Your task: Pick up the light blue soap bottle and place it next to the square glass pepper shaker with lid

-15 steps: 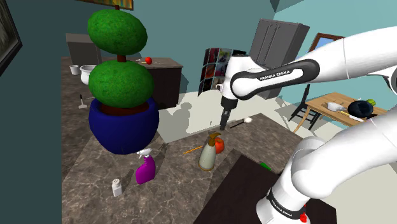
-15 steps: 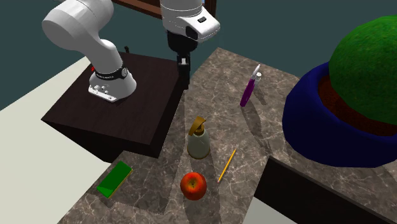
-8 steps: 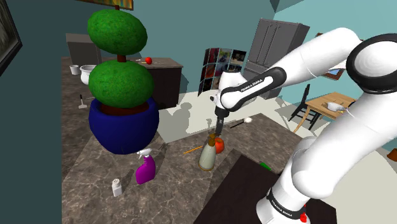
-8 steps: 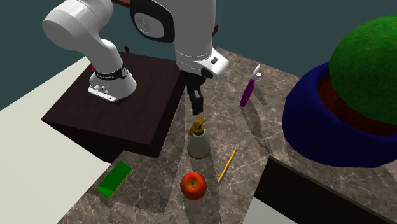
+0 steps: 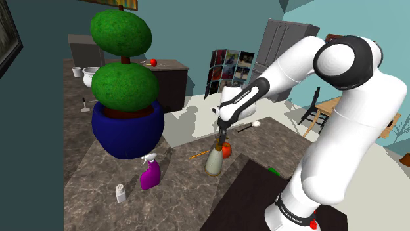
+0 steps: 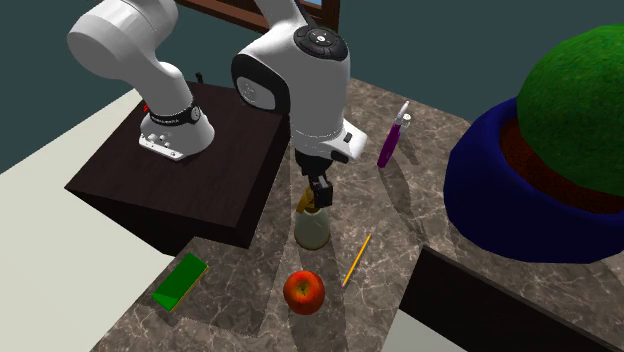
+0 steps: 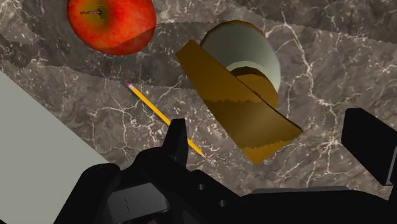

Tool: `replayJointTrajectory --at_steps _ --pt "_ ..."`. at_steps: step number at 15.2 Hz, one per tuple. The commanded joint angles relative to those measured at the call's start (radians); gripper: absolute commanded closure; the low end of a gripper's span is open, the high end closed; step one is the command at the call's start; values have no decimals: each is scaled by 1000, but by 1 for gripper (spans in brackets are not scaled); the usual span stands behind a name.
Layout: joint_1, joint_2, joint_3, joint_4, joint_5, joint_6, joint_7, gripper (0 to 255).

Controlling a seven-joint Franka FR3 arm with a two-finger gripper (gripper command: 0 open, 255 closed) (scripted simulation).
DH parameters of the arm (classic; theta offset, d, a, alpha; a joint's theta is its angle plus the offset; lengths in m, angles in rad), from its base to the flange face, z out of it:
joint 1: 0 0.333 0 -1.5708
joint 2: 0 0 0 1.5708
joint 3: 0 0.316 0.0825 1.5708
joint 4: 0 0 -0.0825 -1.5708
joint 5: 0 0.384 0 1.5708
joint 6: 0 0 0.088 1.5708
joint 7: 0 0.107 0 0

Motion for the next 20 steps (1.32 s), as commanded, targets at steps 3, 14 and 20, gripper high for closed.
replayJointTrajectory --at_steps 3,14,20 --pt "-2 64 6 1 35 61 -25 0" --pt "-5 88 10 0 49 84 -35 255" --pt "-5 87 10 0 48 84 -35 255"
